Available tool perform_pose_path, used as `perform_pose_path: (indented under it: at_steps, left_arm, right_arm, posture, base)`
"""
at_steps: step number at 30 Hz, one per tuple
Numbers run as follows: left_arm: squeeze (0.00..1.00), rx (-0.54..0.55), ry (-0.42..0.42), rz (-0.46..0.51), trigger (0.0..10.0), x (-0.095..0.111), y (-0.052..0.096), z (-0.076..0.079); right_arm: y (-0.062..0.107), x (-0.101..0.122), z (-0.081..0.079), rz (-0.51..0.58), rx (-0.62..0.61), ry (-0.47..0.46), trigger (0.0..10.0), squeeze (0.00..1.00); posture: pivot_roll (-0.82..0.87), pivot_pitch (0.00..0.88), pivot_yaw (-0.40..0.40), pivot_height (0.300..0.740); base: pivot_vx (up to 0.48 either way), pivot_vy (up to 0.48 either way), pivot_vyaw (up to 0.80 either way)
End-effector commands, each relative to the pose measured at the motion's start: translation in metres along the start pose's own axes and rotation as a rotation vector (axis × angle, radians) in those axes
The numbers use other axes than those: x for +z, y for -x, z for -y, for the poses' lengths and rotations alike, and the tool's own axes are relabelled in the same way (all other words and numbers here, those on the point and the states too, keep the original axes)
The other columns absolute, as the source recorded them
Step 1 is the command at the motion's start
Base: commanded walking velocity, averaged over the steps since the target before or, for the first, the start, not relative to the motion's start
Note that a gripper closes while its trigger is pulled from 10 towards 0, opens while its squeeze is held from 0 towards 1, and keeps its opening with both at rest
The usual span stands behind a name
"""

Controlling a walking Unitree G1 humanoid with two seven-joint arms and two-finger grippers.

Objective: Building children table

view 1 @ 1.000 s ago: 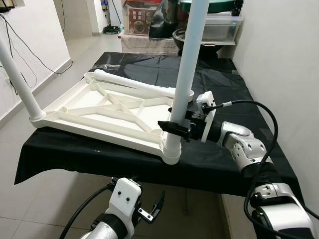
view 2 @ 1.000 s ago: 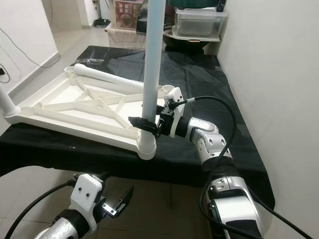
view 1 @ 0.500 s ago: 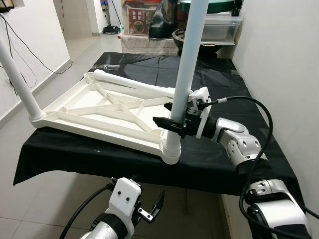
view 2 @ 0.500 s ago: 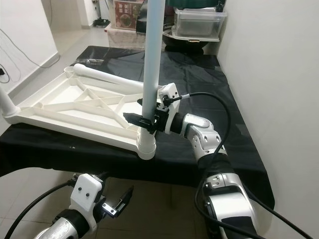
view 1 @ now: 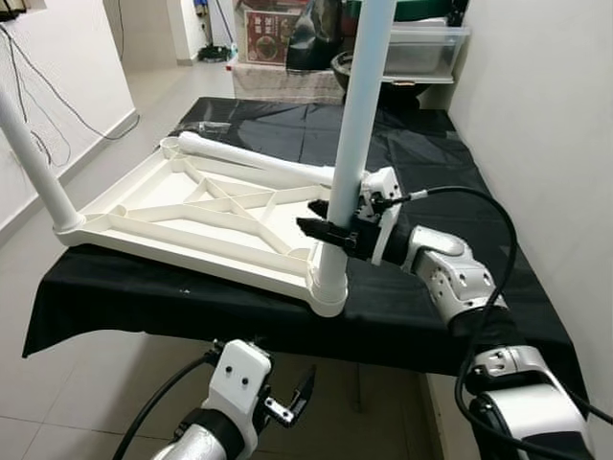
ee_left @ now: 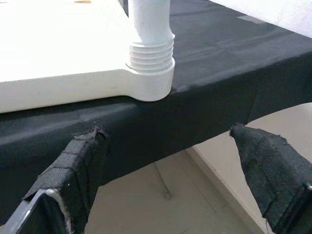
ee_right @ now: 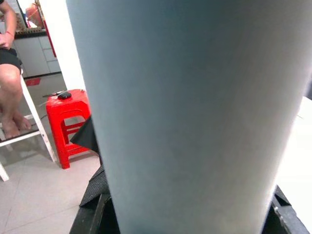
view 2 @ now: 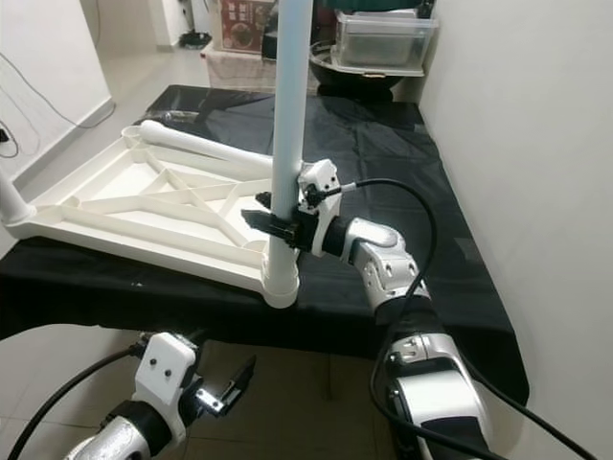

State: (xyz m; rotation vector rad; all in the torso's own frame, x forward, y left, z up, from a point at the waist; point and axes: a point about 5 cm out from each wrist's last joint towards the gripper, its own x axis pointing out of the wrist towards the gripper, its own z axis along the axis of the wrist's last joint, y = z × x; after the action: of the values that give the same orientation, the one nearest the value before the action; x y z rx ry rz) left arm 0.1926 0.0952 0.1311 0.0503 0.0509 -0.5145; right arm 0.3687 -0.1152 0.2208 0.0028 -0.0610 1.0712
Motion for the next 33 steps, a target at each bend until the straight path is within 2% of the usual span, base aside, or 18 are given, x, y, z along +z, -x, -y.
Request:
perform_pose_path:
  at_steps: [1,5,10,11,12,13,14,15,17,19,20,22,24,28,30,31,32,33]
  left_arm:
    - [0.00,0.005,0.000,-0.022,10.0,-0.004,0.001,0.000]
    - [0.00,0.006,0.000,-0.021,10.0,-0.004,0.001,0.000]
    - [0.00,0.014,-0.005,-0.016,10.0,-0.003,0.001,-0.001]
    - [0.00,0.018,-0.007,-0.014,10.0,-0.003,0.001,-0.002]
    - [0.00,0.018,-0.007,-0.014,10.0,-0.003,0.001,-0.002]
    - [0.00,0.021,-0.009,-0.012,10.0,-0.002,0.001,-0.003]
    - [0.00,0.021,-0.009,-0.012,10.0,-0.002,0.001,-0.003]
    - [0.00,0.022,-0.011,-0.009,10.0,-0.002,0.000,-0.004]
    - [0.00,0.022,-0.011,-0.009,10.0,-0.002,0.000,-0.004]
    - [0.00,0.020,-0.014,-0.007,10.0,-0.002,-0.001,-0.004]
    - [0.00,0.020,-0.014,-0.007,10.0,-0.002,-0.001,-0.004]
    - [0.00,0.016,-0.017,-0.007,10.0,-0.002,-0.002,-0.004]
    - [0.00,0.015,-0.017,-0.007,10.0,-0.002,-0.002,-0.004]
    - [0.00,0.014,-0.018,-0.007,10.0,-0.002,-0.002,-0.004]
    - [0.00,0.012,-0.019,-0.007,10.0,-0.002,-0.003,-0.004]
    - [0.00,0.008,-0.020,-0.007,10.0,-0.002,-0.003,-0.003]
    - [0.00,0.006,-0.021,-0.008,10.0,-0.002,-0.004,-0.003]
    - [0.00,0.004,-0.021,-0.007,10.0,-0.001,-0.004,-0.002]
  right_arm:
    - [0.001,-0.010,-0.003,-0.012,-0.002,-0.045,0.0,0.00]
    - [0.003,-0.013,-0.004,-0.023,-0.009,-0.041,0.0,0.00]
    - [0.004,-0.024,0.007,-0.076,-0.233,-0.010,0.0,0.00]
    - [0.005,-0.027,0.015,-0.095,-0.362,-0.005,0.0,0.00]
    - [0.005,-0.027,0.015,-0.095,-0.362,-0.005,0.0,0.00]
    - [0.008,-0.031,0.024,-0.119,-0.525,-0.008,0.0,0.00]
    - [0.008,-0.031,0.024,-0.119,-0.525,-0.008,0.0,0.00]
    - [0.013,-0.035,0.033,-0.129,-0.726,-0.020,0.0,0.00]
    - [0.013,-0.035,0.033,-0.129,-0.726,-0.020,0.0,0.00]
    - [0.026,-0.041,0.041,-0.125,-1.076,-0.062,0.0,0.00]
    - [0.026,-0.041,0.041,-0.125,-1.076,-0.062,0.0,0.00]
    - [0.029,-0.046,0.033,-0.104,-1.331,-0.105,0.0,0.00]
    - [0.023,-0.047,0.024,-0.075,-1.440,-0.144,0.0,0.00]
    - [0.017,-0.046,0.019,-0.059,-1.469,-0.164,0.0,0.00]
    - [-0.006,-0.046,0.005,-0.046,-1.482,-0.230,0.0,0.00]
    - [-0.022,-0.044,-0.003,-0.041,-1.455,-0.250,1.1,0.00]
    - [-0.028,-0.043,-0.006,-0.038,-1.436,-0.249,1.1,0.00]
    - [-0.035,-0.041,-0.009,-0.041,-1.387,-0.226,10.0,0.00]
  posture:
    - [0.09,0.101,-0.061,0.740]
    - [0.09,0.100,-0.066,0.740]
    - [0.09,0.096,-0.062,0.740]
    - [0.08,0.091,-0.061,0.740]
    - [0.08,0.091,-0.061,0.740]
    - [0.08,0.087,-0.060,0.740]
    - [0.08,0.087,-0.060,0.740]
    - [0.08,0.083,-0.057,0.740]
    - [0.08,0.083,-0.057,0.740]
    - [0.08,0.077,-0.058,0.740]
    - [0.08,0.077,-0.058,0.740]
    - [0.08,0.076,-0.060,0.740]
    - [0.08,0.076,-0.060,0.740]
    - [0.08,0.077,-0.061,0.740]
    - [0.09,0.080,-0.064,0.740]
    - [0.09,0.083,-0.067,0.740]
    - [0.09,0.083,-0.067,0.740]
    - [0.09,0.086,-0.067,0.740]
  base:
    - [0.000,0.000,0.00]
    - [0.000,0.000,0.00]
    - [0.000,0.000,0.00]
    - [0.000,0.000,0.00]
    - [0.000,0.000,0.00]
    - [0.000,0.000,0.00]
    - [0.000,0.000,0.00]
    - [0.000,0.000,0.00]
    - [0.000,0.000,0.00]
    - [0.000,0.000,0.00]
    - [0.000,0.000,0.00]
    - [0.000,0.000,0.00]
    - [0.000,0.000,0.00]
    - [0.000,0.000,0.00]
    - [0.000,0.000,0.00]
    - [0.000,0.000,0.00]
    - [0.000,0.000,0.00]
    - [0.000,0.000,0.00]
